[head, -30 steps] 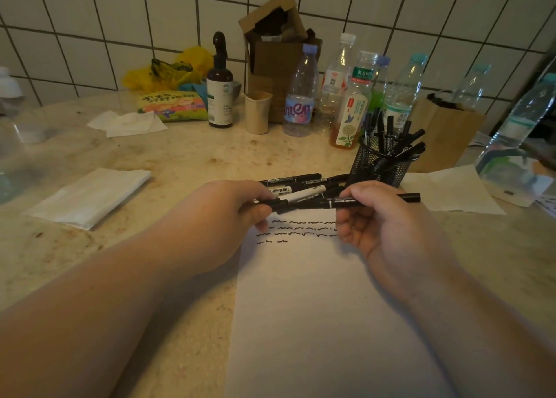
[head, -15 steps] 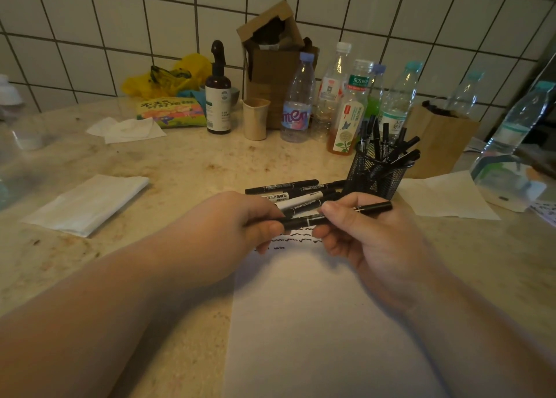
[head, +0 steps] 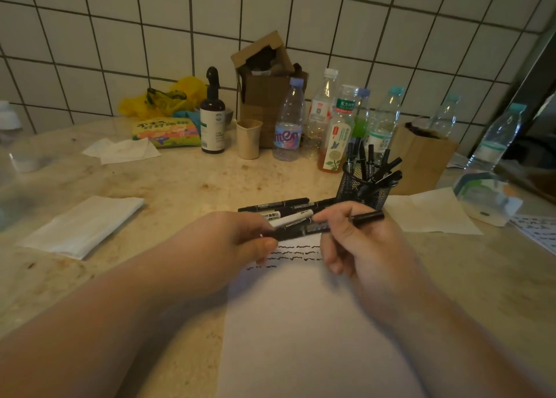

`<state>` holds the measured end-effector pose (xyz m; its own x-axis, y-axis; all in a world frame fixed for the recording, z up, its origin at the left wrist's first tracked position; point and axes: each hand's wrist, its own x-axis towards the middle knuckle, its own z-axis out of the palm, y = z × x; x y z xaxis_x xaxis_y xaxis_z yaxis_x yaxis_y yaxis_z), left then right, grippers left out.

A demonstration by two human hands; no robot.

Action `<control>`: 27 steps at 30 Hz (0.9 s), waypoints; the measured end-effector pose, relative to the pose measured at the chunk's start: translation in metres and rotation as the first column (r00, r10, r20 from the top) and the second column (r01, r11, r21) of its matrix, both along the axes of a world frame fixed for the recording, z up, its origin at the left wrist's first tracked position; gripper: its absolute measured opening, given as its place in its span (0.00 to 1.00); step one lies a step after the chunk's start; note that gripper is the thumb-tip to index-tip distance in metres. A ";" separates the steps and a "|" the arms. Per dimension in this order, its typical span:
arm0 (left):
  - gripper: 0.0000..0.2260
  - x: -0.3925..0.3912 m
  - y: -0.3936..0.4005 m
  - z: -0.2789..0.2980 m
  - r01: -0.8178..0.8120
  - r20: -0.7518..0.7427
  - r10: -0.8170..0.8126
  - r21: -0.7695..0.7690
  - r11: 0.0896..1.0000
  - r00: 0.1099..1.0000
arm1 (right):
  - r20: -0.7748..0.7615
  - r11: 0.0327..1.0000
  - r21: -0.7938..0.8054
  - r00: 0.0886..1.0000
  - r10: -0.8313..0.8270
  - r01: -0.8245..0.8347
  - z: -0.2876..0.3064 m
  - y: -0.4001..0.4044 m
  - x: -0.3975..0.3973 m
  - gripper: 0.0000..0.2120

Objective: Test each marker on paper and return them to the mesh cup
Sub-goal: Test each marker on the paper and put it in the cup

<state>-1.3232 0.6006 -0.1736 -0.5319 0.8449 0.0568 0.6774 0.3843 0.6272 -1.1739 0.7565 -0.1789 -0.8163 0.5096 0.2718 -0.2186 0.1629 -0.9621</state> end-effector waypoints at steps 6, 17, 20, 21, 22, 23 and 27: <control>0.10 -0.006 -0.003 -0.012 -0.069 -0.192 0.052 -0.081 0.994 0.980 | -0.222 0.917 -0.275 0.908 -0.354 0.290 0.026 0.012 0.005 0.12; 0.10 -0.006 -0.002 -0.014 -0.061 -0.236 0.038 -0.092 0.994 0.971 | 0.209 0.824 0.191 0.798 -0.565 0.533 0.080 0.053 -0.012 0.16; 0.10 -0.005 -0.004 -0.014 -0.066 -0.229 0.047 -0.079 0.995 0.972 | 0.240 0.801 0.270 0.768 -0.593 0.534 0.086 0.066 -0.021 0.16; 0.10 -0.005 -0.004 -0.014 -0.061 -0.228 0.042 -0.080 0.995 0.973 | 0.219 0.794 0.273 0.768 -0.602 0.544 0.087 0.069 -0.024 0.16; 0.10 -0.004 -0.005 -0.013 -0.056 -0.231 0.036 -0.082 0.995 0.972 | 0.178 0.778 0.278 0.766 -0.618 0.563 0.087 0.070 -0.025 0.16; 0.10 -0.004 -0.005 -0.014 -0.053 -0.234 0.032 -0.083 0.995 0.972 | 0.121 0.749 0.302 0.756 -0.644 0.590 0.088 0.070 -0.026 0.17; 0.10 -0.004 -0.003 -0.013 -0.061 -0.220 0.037 -0.103 0.993 0.975 | -0.015 0.695 0.518 0.818 -0.575 0.499 0.079 0.047 -0.021 0.14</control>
<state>-1.3277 0.5978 -0.1866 -0.5579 0.8256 0.0850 0.7716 0.4782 0.4194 -1.1949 0.8031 -0.0995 -0.4917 0.7070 0.5083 0.1792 0.6534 -0.7355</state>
